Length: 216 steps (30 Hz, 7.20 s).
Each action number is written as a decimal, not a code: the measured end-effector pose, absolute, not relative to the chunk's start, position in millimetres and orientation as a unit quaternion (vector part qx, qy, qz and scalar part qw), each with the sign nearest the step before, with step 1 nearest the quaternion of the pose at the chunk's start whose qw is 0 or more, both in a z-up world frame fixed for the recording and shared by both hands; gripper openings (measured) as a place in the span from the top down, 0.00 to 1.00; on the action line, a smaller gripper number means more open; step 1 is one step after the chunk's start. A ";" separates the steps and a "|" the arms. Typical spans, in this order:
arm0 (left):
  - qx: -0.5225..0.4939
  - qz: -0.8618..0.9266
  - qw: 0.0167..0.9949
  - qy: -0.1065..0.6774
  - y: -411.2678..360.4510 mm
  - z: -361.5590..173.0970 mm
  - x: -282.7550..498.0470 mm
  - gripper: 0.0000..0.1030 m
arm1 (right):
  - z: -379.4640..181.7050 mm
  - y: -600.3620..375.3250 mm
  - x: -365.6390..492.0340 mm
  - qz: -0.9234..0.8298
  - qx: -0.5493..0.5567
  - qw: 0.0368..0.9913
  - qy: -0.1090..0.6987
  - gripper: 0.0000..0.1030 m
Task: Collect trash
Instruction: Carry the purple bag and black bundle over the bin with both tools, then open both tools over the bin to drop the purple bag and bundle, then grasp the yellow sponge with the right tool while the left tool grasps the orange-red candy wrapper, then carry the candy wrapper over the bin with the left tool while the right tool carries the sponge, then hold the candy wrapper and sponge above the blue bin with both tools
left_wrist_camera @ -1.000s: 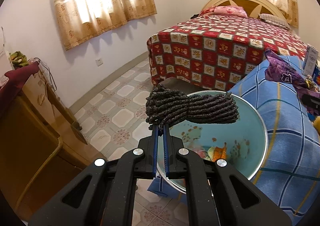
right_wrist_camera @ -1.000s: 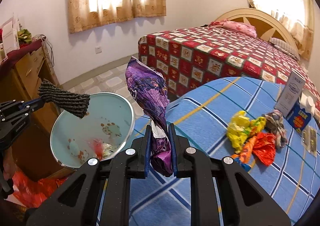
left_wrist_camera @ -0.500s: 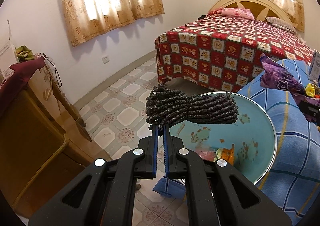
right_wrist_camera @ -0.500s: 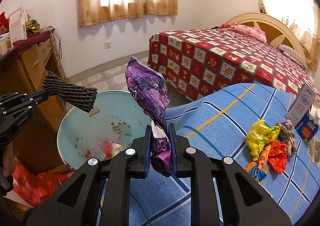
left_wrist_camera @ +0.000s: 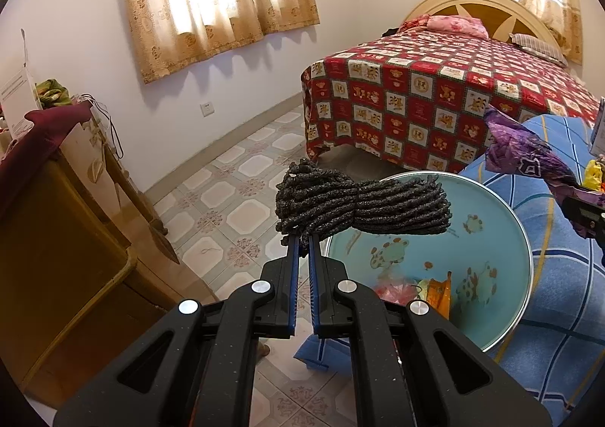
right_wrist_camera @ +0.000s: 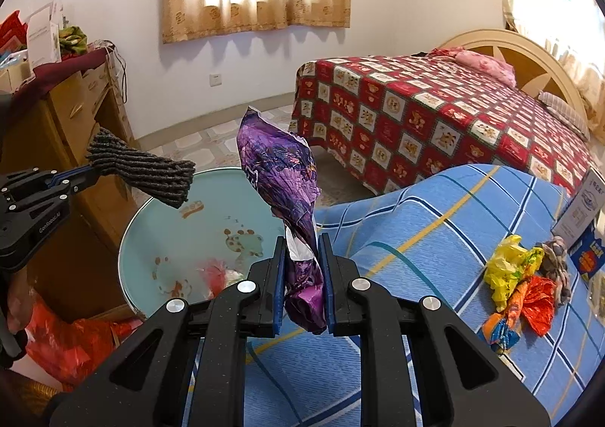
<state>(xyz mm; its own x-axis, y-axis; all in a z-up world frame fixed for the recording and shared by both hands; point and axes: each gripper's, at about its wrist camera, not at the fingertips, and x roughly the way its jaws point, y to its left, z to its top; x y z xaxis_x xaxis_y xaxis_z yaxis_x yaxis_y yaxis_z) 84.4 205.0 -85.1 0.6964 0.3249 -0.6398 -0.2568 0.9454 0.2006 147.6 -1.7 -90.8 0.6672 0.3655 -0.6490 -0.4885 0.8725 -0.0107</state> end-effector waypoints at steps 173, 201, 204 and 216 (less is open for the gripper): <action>0.118 -0.035 0.930 0.346 1.3 -69.2 98.6 0.79 | -92.8 -204.9 92.1 0.045 0.018 0.951 0.305 0.72; 0.096 0.065 0.927 0.357 111.9 -73.0 86.9 0.79 | -84.9 -91.1 127.7 0.142 -0.055 0.942 0.298 0.72; 0.092 0.073 0.926 0.359 121.1 -73.9 84.6 0.79 | -85.1 -80.1 129.8 0.152 -0.060 0.941 0.298 0.72; 0.084 0.096 0.925 0.358 147.5 -73.2 79.4 0.79 | -82.3 -42.8 133.8 0.183 -0.081 0.934 0.295 0.72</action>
<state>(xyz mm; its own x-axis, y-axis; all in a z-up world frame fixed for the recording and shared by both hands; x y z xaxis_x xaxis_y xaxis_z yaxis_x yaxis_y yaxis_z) 79.4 147.5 -73.2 0.7256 0.2382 -0.6456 -0.1187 0.9674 0.2235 133.8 -42.8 -82.3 0.7592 0.2937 -0.5808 -0.3888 0.9203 -0.0428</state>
